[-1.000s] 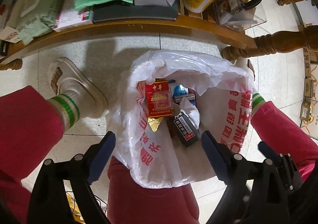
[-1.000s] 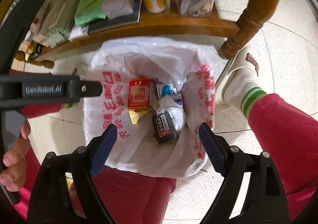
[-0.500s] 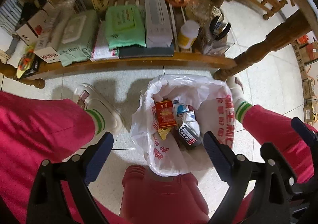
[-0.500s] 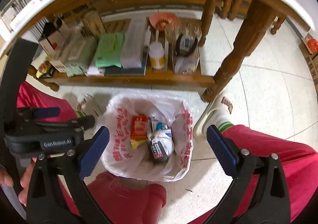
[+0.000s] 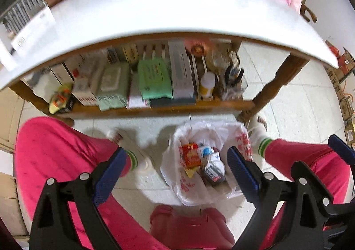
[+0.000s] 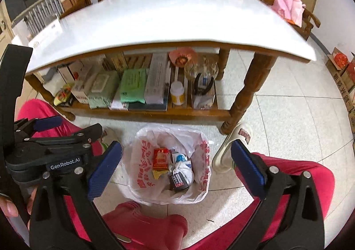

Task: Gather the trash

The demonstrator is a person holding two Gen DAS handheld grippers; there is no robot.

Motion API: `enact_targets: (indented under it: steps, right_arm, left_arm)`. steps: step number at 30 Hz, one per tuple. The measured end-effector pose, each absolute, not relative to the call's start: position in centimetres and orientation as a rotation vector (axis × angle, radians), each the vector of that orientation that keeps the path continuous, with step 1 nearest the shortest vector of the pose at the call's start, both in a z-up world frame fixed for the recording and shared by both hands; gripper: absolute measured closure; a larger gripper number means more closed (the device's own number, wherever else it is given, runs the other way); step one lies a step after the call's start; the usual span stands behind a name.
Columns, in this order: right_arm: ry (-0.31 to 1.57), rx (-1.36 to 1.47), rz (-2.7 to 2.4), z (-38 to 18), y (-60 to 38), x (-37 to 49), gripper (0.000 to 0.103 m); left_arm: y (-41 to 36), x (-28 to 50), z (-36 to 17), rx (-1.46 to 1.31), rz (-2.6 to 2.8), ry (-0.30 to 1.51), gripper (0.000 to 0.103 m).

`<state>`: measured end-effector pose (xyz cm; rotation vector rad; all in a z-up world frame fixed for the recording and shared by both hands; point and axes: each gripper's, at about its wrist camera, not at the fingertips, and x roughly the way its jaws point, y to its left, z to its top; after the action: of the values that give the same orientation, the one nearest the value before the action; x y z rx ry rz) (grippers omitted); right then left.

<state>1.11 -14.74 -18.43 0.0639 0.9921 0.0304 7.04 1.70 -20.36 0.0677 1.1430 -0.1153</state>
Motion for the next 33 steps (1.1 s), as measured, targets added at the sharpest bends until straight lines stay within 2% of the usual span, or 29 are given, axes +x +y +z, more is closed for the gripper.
enact_targets:
  steps: [7, 11, 15, 23, 33]
  right_arm:
    - [0.822, 0.067, -0.007, -12.4, -14.8, -2.2, 0.007]
    - [0.706, 0.048, -0.026, -8.8, -14.5, -4.1, 0.007]
    - [0.598, 0.024, -0.044, -5.5, -14.0, -6.0, 0.007]
    - [0.437, -0.008, -0.093, -1.0, -13.0, -9.6, 0.007]
    - [0.365, -0.003, -0.113, 0.8, -12.9, -12.3, 0.007]
  left_arm:
    - [1.7, 4.5, -13.5, 0.071, -0.086, 0.958, 0.013]
    - [2.0, 3.0, -9.6, 0.071, -0.063, 0.831, 0.009]
    - [2.3, 1.3, -6.0, 0.074, -0.022, 0.704, 0.008]
    - [3.1, -1.5, -1.7, 0.03, -0.033, 0.579, 0.008]
    - [3.3, -3.9, 1.0, 0.028, -0.02, 0.494, 0.008]
